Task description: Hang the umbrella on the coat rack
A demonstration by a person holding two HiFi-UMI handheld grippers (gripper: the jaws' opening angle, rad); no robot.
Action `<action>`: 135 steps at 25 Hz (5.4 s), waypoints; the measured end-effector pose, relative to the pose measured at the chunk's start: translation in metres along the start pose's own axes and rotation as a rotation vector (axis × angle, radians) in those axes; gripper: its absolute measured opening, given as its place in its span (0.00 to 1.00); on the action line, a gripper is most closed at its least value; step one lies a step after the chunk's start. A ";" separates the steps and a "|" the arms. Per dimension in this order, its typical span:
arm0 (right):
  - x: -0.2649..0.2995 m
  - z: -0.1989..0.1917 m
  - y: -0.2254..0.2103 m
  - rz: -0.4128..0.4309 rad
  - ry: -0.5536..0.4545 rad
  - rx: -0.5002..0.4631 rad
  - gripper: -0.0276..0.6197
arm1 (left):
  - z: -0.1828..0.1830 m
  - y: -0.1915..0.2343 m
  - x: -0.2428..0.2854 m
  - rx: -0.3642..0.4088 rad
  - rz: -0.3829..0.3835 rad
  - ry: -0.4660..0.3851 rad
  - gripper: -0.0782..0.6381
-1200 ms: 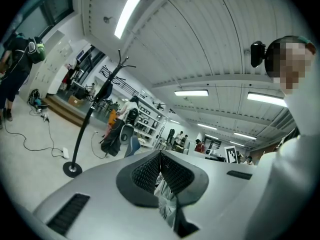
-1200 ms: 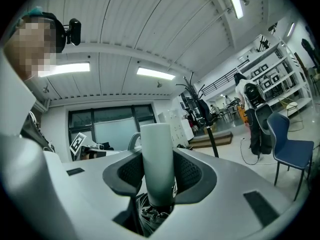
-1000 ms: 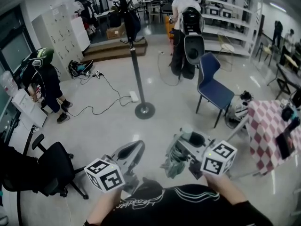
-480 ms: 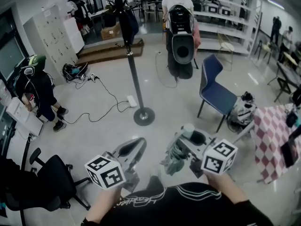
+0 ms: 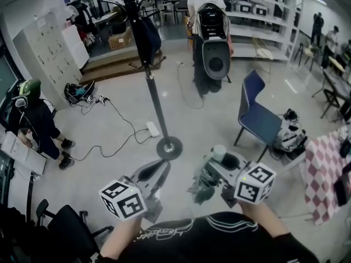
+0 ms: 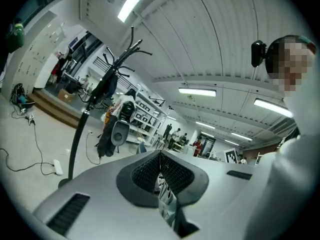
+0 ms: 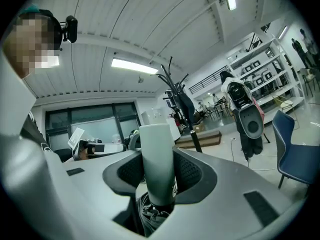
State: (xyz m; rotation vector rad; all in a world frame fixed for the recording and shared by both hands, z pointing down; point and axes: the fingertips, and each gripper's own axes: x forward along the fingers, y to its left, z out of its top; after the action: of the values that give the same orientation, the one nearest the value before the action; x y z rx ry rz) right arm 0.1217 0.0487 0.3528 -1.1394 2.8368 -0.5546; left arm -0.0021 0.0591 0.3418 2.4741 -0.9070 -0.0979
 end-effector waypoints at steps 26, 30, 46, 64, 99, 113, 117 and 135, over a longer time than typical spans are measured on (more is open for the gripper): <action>0.169 0.036 -0.084 -0.017 0.019 -0.007 0.29 | 0.065 0.165 0.049 -0.045 0.042 -0.053 0.11; 0.192 0.040 -0.101 -0.003 0.039 -0.008 0.29 | 0.074 0.182 0.062 -0.056 0.070 -0.049 0.11; 0.301 0.067 -0.160 0.076 0.097 -0.023 0.29 | 0.110 0.269 0.107 -0.095 0.163 -0.059 0.11; 0.400 0.084 -0.199 0.163 0.161 -0.045 0.29 | 0.129 0.336 0.134 -0.155 0.280 -0.094 0.11; 0.489 0.086 -0.232 0.017 0.216 -0.047 0.29 | 0.161 0.391 0.156 -0.127 0.166 -0.018 0.11; 0.500 0.080 -0.251 -0.180 0.217 -0.040 0.29 | 0.163 0.409 0.163 -0.133 0.013 0.067 0.14; 0.502 0.074 -0.259 -0.212 0.221 -0.025 0.29 | 0.164 0.418 0.163 -0.144 0.004 0.075 0.14; 0.498 0.031 -0.310 -0.302 0.273 0.031 0.30 | 0.155 0.437 0.165 -0.169 0.000 0.119 0.14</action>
State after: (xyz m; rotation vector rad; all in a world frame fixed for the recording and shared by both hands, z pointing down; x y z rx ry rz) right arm -0.0310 -0.5048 0.4780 -1.6149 2.8730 -0.8268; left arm -0.1668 -0.3962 0.4319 2.2975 -0.8138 -0.0264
